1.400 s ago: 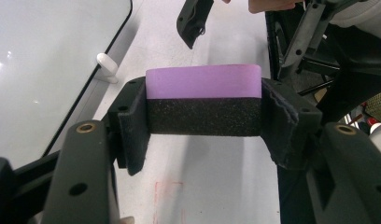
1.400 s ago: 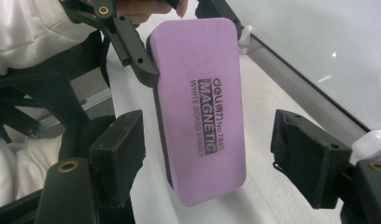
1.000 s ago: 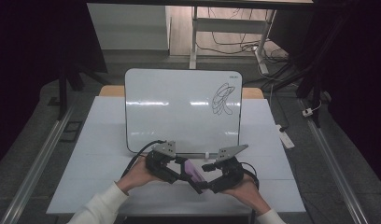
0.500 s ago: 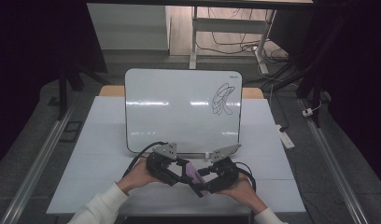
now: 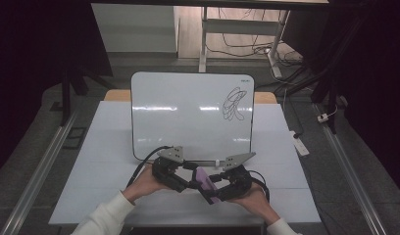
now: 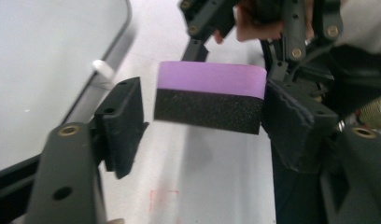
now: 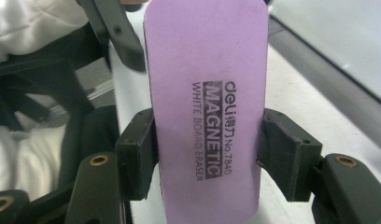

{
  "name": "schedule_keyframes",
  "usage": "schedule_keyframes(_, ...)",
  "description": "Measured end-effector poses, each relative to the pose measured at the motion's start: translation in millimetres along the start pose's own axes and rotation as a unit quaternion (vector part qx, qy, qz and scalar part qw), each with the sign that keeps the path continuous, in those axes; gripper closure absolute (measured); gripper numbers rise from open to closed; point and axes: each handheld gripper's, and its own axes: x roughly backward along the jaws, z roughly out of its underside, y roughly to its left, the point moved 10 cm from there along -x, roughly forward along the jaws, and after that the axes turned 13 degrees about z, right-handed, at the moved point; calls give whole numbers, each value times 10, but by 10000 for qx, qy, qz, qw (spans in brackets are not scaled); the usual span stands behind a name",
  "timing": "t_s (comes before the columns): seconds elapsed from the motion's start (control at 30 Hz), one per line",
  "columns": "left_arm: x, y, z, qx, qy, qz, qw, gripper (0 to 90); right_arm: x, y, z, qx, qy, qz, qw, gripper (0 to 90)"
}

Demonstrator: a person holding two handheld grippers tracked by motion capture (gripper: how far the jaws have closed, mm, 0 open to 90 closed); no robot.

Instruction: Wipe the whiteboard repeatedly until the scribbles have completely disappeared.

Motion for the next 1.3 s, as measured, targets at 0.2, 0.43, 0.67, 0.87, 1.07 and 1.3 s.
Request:
schedule_keyframes(0.2,115,83,-3,304,-185,-427,9985,229,57,-114,-49,-84,-224,426,9988,395)
schedule_keyframes(0.43,319,126,191,671,-160,-1052,9921,216,173,-289,-118,-225,-554,1139,9917,395)
schedule_keyframes(0.67,700,68,567,963,-262,-1571,9825,220,276,-463,-133,-388,-772,1711,9815,396)
schedule_keyframes(0.87,969,32,901,1288,-382,-2060,9693,217,326,-578,-138,-425,-860,2125,9724,395)
schedule_keyframes(1.07,1107,15,1260,1667,-315,-2281,9588,211,365,-701,-145,-467,-895,2502,9629,395)
schedule_keyframes(1.3,1190,-7,1477,1898,-310,-2364,9524,206,496,-977,-355,-364,-940,3286,9391,396)
